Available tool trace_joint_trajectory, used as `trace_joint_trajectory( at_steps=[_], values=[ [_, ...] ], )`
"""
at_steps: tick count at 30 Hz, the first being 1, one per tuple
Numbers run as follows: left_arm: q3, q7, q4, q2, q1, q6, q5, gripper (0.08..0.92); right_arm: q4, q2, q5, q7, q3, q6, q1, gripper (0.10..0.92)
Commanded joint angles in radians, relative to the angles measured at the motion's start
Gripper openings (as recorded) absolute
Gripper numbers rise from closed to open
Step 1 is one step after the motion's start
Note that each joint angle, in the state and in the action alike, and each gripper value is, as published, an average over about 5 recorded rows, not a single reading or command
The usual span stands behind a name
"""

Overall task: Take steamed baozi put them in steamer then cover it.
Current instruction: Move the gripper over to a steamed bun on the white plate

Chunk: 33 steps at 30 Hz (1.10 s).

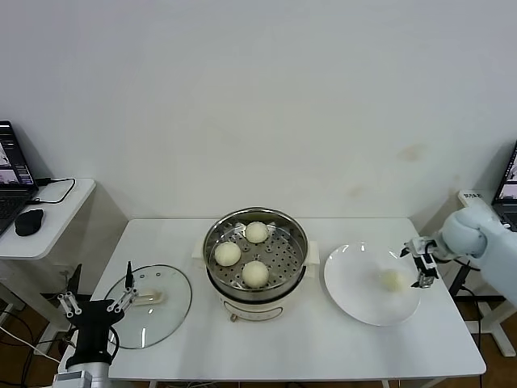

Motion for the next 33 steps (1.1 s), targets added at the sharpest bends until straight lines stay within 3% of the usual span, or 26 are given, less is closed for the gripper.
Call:
trace_joint_trajectory(
  at_steps=[1, 15, 27, 33],
  values=[
    [-0.003, 0.001, -0.003, -0.002, 0.006, 0.001, -0.001, 0.823, -0.123, 0.103, -0.065, 0.005, 0.067, 0.014, -0.083, 0.823],
    [0.004, 0.002, -0.003, -0.007, 0.005, -0.001, -0.002, 0.823, -0.182, 0.141, -0.077, 0.027, 0.078, 0.021, -0.089, 0.821],
    [0.003, 0.001, -0.006, -0.009, 0.008, -0.005, -0.003, 0.823, -0.217, 0.173, -0.088, 0.041, 0.103, 0.021, -0.099, 0.745],
    [0.001, 0.0, -0.007, -0.01, 0.012, -0.007, -0.003, 0.823, -0.18, 0.147, -0.062, 0.025, 0.089, 0.013, -0.071, 0.666]
  ],
)
